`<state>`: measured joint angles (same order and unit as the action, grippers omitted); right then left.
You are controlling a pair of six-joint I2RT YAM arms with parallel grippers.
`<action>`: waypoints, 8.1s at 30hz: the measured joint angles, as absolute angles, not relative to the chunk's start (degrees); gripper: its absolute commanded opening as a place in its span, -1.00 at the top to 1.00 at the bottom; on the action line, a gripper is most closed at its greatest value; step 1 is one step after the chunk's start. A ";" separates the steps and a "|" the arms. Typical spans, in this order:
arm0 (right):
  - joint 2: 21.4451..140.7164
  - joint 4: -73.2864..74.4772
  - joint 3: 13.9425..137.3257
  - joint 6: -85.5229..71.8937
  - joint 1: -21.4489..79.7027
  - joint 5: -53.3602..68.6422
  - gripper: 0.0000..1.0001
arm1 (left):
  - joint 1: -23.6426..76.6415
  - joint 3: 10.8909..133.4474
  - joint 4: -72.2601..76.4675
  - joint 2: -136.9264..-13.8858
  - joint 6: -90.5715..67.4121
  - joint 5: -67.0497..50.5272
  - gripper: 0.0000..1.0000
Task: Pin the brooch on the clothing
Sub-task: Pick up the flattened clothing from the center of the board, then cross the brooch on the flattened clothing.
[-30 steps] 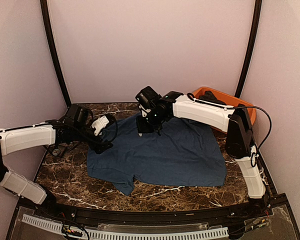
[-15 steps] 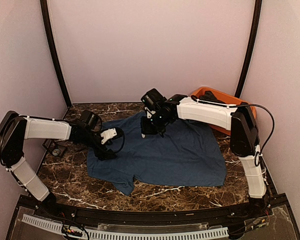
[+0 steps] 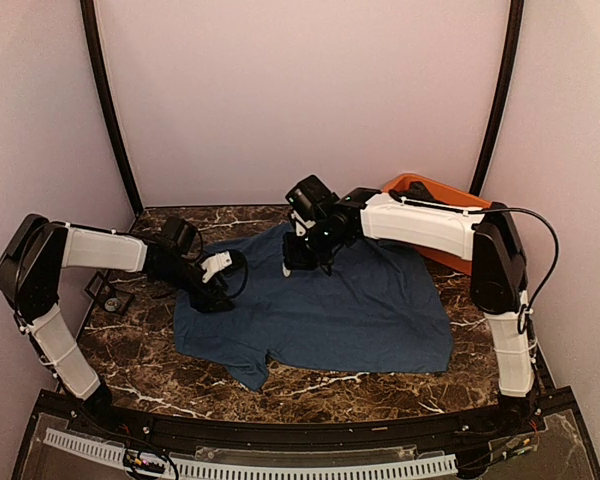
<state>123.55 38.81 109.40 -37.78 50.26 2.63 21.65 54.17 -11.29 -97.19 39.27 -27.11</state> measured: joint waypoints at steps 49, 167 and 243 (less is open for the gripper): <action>127.52 39.16 113.19 -40.82 49.95 20.97 1.00 | 31.86 62.24 -18.90 -99.20 26.22 -13.91 0.99; 134.39 39.00 116.66 -45.89 51.07 27.68 1.00 | 41.17 55.79 -14.52 -88.99 21.71 -6.50 0.99; 129.62 31.73 106.06 -40.10 51.81 36.01 1.00 | 42.02 56.97 -14.28 -89.84 21.10 -2.33 0.99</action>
